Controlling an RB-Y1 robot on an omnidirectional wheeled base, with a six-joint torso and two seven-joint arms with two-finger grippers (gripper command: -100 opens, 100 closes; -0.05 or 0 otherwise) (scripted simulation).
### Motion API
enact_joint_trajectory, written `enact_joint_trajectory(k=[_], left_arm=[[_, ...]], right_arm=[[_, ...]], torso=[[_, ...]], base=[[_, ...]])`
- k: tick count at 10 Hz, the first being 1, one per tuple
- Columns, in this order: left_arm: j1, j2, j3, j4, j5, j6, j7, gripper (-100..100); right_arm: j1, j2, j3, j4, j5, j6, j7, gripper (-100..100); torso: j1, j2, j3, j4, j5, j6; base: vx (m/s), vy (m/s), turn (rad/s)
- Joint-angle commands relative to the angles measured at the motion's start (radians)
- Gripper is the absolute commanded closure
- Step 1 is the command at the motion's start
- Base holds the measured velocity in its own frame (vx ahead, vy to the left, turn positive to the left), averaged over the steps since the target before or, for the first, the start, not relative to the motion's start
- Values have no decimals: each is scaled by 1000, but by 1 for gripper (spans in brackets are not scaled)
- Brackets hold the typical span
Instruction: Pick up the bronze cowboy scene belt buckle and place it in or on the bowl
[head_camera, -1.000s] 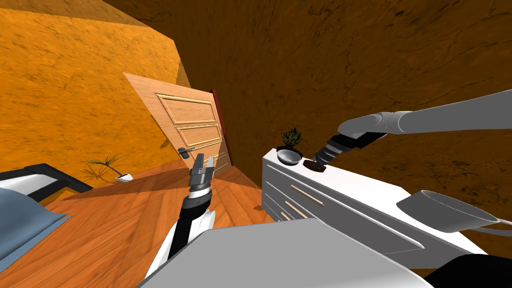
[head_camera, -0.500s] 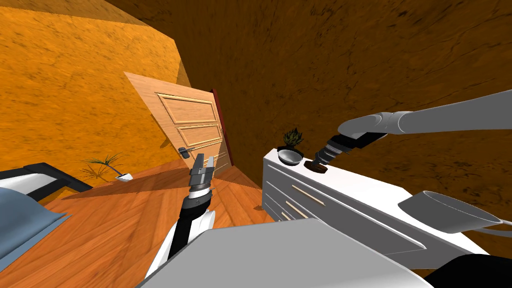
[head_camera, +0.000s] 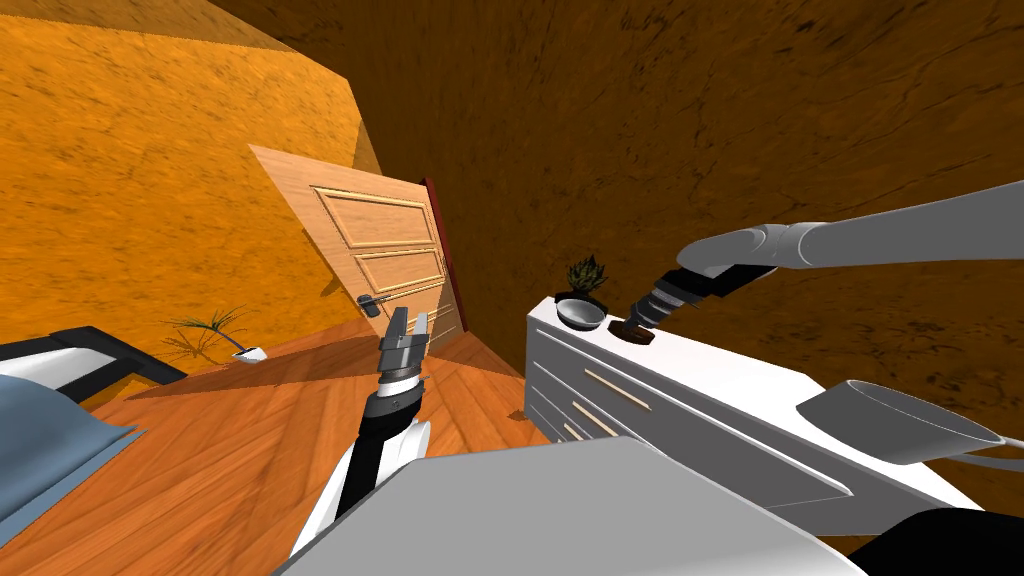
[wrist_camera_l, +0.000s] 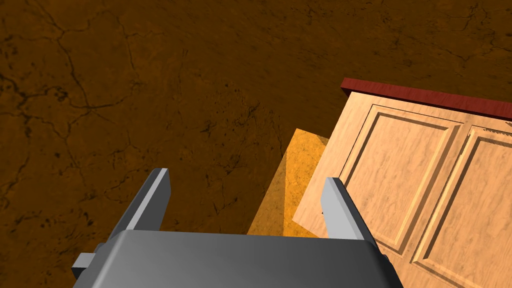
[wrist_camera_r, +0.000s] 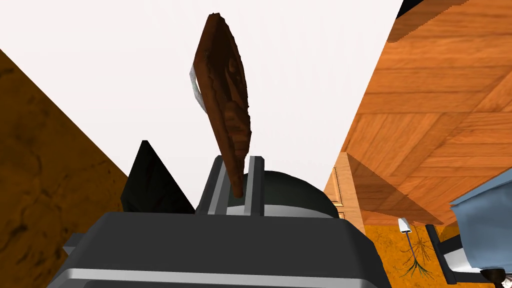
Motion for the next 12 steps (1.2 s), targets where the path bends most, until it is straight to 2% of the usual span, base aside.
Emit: enact_joint_trajectory(k=[1, 5, 9, 10, 12], left_arm=[[0, 0, 0, 0, 0, 0, 0, 0], [0, 0, 0, 0, 0, 0, 0, 0], [0, 0, 0, 0, 0, 0, 0, 0], [0, 0, 0, 0, 0, 0, 0, 0], [0, 0, 0, 0, 0, 0, 0, 0]], right_arm=[[-12, 7, 0, 9, 6, 38, 10, 100], [-39, 33, -1, 33, 17, 123, 38, 100], [-76, 69, 1, 60, 25, 227, 72, 100], [-76, 69, 1, 60, 25, 227, 72, 100], [-93, 88, 4, 74, 31, 282, 90, 100]], torso=[[0, 0, 0, 0, 0, 0], [4, 5, 3, 2, 2, 0], [9, 7, 5, 4, 5, -1], [12, 6, 5, 5, 6, -2], [12, 4, 4, 5, 6, -3]], base=[[-54, 82, -5], [-70, 80, 0], [-76, 101, -4], [-44, 72, -3], [-45, 88, 5]])
